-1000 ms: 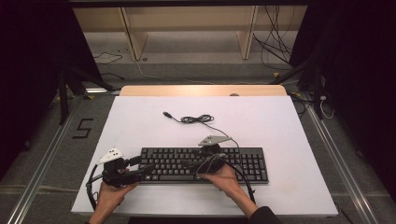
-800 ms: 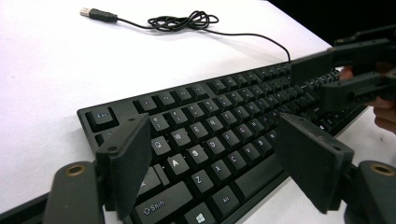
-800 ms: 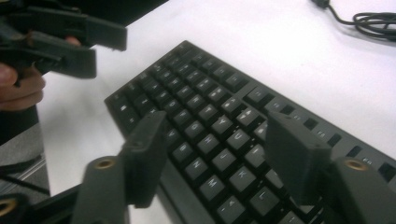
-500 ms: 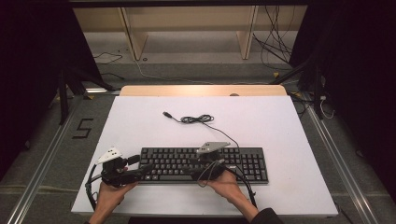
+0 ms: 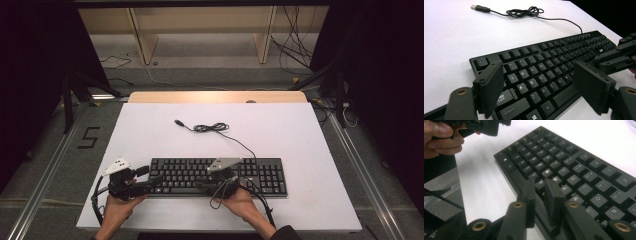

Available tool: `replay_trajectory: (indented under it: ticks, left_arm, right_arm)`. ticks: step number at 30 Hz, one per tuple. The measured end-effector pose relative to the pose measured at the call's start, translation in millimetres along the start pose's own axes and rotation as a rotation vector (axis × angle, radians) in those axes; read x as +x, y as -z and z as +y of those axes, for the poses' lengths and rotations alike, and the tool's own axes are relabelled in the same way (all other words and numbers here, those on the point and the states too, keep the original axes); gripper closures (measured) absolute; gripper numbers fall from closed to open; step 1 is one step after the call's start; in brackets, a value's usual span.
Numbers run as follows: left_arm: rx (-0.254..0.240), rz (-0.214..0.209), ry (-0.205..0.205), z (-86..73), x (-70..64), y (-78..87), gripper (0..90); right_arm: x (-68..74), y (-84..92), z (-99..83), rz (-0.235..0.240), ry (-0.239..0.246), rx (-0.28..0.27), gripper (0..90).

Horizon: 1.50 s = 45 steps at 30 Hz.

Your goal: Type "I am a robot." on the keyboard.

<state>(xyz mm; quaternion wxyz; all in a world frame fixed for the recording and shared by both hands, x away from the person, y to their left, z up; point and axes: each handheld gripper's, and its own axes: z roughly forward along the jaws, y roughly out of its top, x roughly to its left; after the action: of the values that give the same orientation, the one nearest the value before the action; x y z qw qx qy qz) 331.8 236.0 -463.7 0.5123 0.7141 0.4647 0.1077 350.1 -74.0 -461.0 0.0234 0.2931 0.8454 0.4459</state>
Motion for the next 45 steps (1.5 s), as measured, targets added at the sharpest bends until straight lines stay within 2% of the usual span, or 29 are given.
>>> replay_trajectory:
  ticks: [8,31,35,42,45]
  left_arm:
    - [-0.002,0.003,0.000,0.1,0.2,0.4,24.9]
    - [-0.004,0.005,-0.001,0.1,0.1,0.4,25.2]
    - [-0.003,0.004,-0.003,0.0,-0.1,-0.2,25.2]
    - [-0.001,0.007,-0.002,-0.3,0.7,-0.4,25.3]
    - [-0.002,0.008,0.000,-0.2,0.6,-0.8,25.3]
  right_arm:
    - [3.3,-5.1,-2.9,-0.006,0.013,0.023,90.0]
    - [3.7,-16.4,-8.8,-0.045,0.030,0.074,90.0]
    - [4.3,-20.7,-11.6,-0.058,0.045,0.098,90.0]
    - [8.1,-22.5,-13.5,-0.068,0.058,0.101,90.0]
    - [6.5,-22.1,-13.3,-0.059,0.034,0.097,90.0]
